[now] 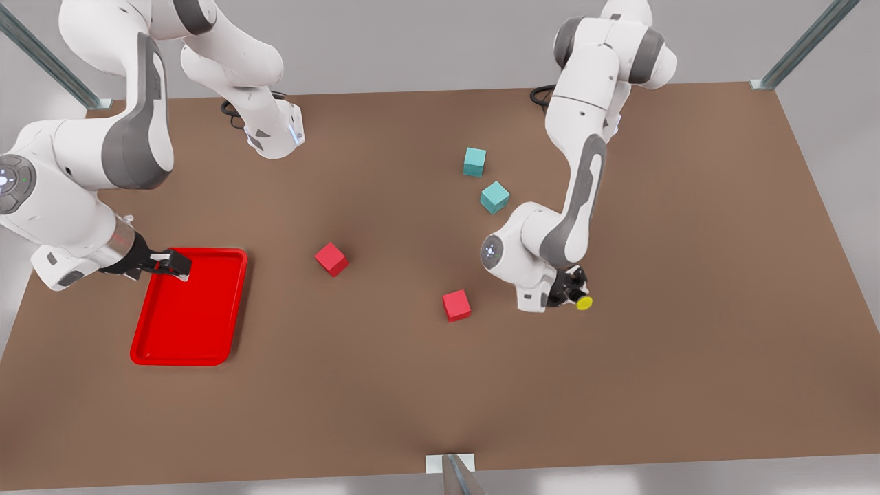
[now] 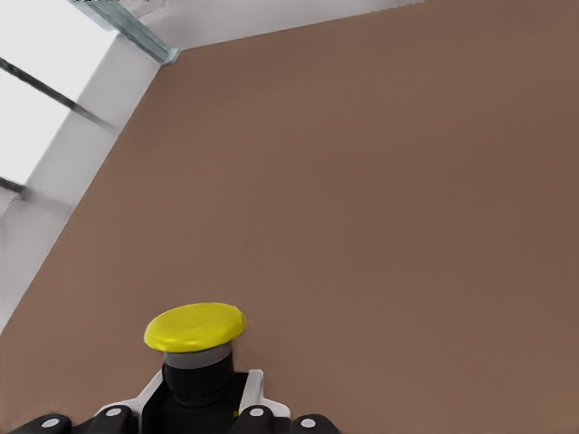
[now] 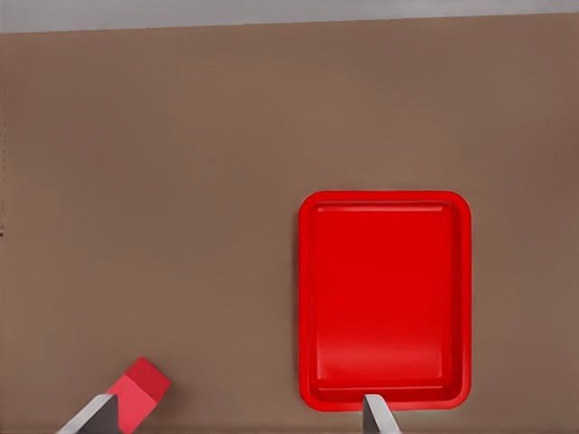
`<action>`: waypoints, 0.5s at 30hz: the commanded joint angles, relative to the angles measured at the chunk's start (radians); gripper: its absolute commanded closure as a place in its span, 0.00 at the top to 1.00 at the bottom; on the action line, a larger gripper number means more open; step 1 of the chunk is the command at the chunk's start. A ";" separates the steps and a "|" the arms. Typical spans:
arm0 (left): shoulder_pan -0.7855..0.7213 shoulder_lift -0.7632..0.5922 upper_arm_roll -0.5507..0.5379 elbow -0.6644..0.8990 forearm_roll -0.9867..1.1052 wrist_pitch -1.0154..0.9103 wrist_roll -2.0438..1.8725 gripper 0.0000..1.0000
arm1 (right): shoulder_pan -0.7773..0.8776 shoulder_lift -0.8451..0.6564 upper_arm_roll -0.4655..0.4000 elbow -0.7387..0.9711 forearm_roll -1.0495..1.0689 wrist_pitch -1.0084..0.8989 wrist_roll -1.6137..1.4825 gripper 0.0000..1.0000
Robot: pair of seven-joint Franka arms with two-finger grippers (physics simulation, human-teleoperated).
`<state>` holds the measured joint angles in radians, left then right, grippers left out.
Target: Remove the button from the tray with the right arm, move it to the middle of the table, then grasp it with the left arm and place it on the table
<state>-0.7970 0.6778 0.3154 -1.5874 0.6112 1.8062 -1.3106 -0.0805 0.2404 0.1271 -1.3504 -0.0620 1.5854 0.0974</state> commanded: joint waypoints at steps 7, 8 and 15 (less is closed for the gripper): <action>-0.016 0.083 0.002 -0.141 0.378 -0.168 -1.566 0.38 | -0.007 -0.001 0.000 0.000 -0.002 0.001 -0.024 1.00; -0.013 0.124 0.002 -0.141 0.404 -0.165 -1.569 0.38 | -0.007 0.000 0.000 0.000 -0.004 0.001 -0.024 1.00; 0.002 0.261 0.001 -0.134 0.461 -0.123 -1.570 0.39 | -0.013 0.000 -0.001 0.002 -0.004 0.001 -0.024 1.00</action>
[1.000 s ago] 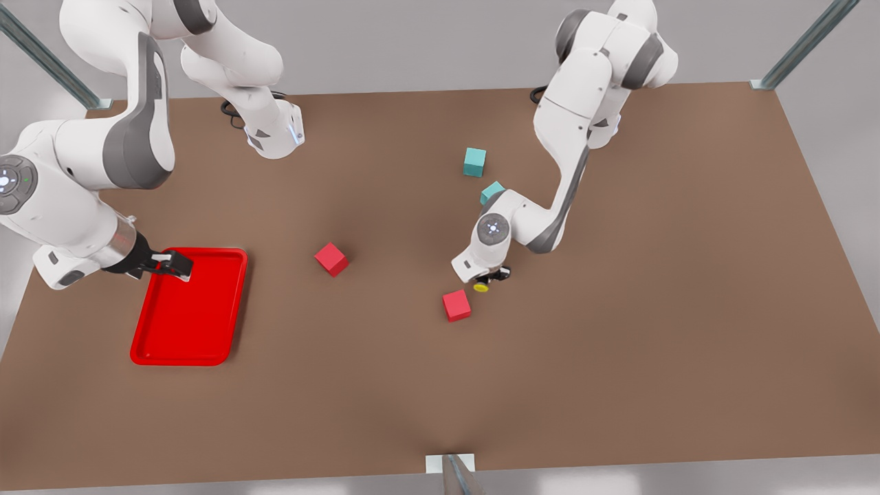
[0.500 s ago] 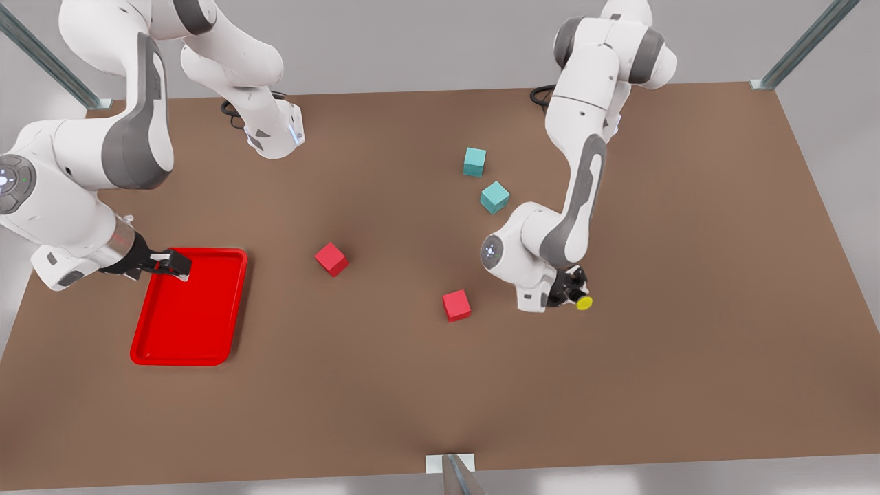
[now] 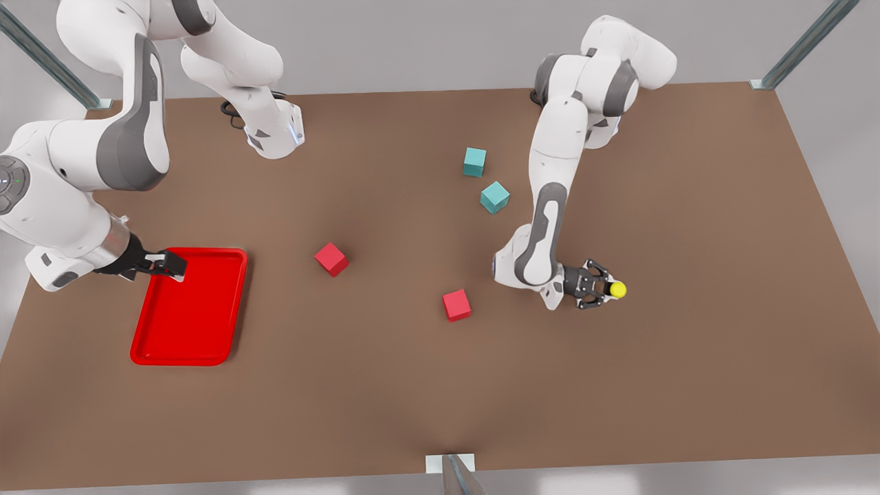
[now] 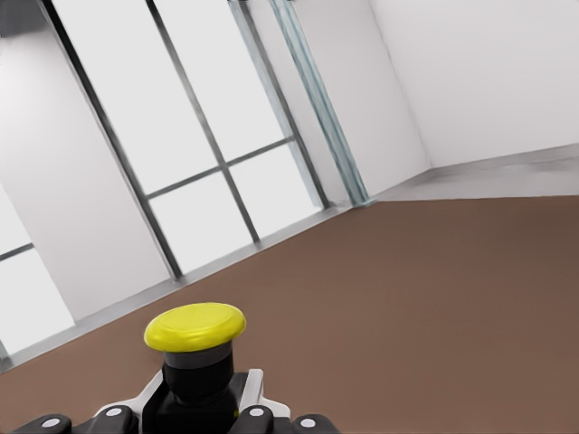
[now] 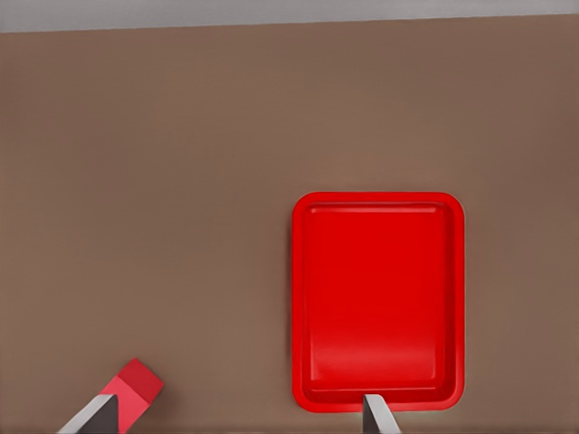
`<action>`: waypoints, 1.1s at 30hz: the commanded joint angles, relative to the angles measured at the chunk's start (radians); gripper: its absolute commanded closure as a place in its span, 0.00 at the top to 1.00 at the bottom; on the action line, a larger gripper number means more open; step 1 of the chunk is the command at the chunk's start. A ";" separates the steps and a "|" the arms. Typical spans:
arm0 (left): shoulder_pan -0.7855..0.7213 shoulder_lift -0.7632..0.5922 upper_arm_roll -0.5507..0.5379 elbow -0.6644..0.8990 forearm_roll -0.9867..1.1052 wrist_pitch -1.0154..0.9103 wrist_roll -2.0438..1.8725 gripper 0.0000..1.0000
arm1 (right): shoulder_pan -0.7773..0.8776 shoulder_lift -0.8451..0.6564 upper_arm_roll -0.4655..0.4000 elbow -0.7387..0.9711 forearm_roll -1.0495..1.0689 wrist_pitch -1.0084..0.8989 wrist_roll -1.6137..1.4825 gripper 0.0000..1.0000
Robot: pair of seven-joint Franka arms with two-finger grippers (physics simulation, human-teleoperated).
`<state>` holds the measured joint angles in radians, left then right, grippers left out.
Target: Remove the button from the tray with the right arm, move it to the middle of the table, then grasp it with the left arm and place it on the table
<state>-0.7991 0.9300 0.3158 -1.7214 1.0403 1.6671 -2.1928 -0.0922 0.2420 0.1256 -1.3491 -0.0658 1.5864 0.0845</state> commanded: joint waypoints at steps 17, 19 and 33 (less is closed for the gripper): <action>0.008 0.046 0.000 0.016 0.046 0.080 -0.713 1.00 | -0.024 -0.001 0.002 0.001 0.003 0.000 -0.011 1.00; 0.008 0.044 0.000 0.017 0.058 0.080 -0.706 1.00 | -0.026 -0.001 0.002 0.001 0.003 0.000 -0.011 1.00; -0.020 -0.154 0.012 -0.121 0.076 -0.035 -0.391 1.00 | -0.021 -0.001 0.002 -0.001 0.004 0.000 -0.011 1.00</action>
<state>-0.8166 0.7993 0.3278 -1.8314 1.1121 1.6767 -2.7285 -0.1135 0.2420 0.1271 -1.3504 -0.0621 1.5865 0.0757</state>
